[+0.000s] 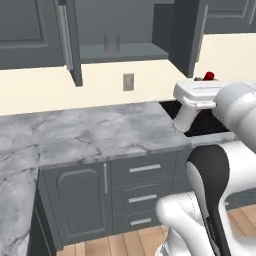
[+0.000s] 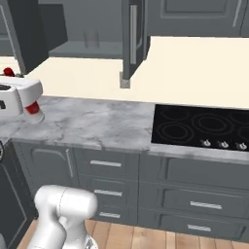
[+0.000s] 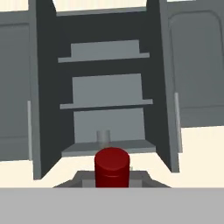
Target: There is a bowl on the dining counter. Grab a lemon wedge from the fridge and place it in the bowl. Then get the liquor bottle and glass cup from the cabinet and place them next to the bowl.
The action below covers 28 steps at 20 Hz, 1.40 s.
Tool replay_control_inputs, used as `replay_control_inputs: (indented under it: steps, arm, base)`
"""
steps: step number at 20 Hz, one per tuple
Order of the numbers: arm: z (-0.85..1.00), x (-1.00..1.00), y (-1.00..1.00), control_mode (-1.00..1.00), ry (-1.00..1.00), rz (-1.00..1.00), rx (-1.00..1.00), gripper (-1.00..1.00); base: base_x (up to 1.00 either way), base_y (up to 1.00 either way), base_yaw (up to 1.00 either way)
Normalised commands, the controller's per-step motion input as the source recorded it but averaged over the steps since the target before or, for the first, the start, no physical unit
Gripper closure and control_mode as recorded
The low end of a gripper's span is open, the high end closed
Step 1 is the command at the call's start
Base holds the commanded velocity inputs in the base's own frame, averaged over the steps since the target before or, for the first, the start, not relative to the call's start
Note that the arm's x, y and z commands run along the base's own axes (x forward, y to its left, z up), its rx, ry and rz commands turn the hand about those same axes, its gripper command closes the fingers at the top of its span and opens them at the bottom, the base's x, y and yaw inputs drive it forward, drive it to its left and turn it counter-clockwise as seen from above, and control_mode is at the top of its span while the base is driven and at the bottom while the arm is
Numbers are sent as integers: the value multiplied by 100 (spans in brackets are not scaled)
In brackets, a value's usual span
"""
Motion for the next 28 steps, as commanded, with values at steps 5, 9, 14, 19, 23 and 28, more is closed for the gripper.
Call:
replay_control_inputs:
  steps: [5, 9, 14, 19, 23, 28]
  arm:
    - [0, 0, 0, 100, 0, 0, 0, 100]
    - [0, 0, 0, 100, 0, 0, 0, 100]
    - [0, 0, 0, 100, 0, 0, 0, 100]
    - [0, 0, 0, 100, 0, 0, 0, 100]
    - [0, 0, 0, 100, 0, 0, 0, 100]
    - [0, 0, 0, 100, 0, 0, 0, 100]
  base:
    - [-72, -56, 16]
    - [-98, -55, 20]
    - [-100, -57, 21]
    - [-100, -35, 17]
    - [-100, -16, 8]
    - [-100, -14, 2]
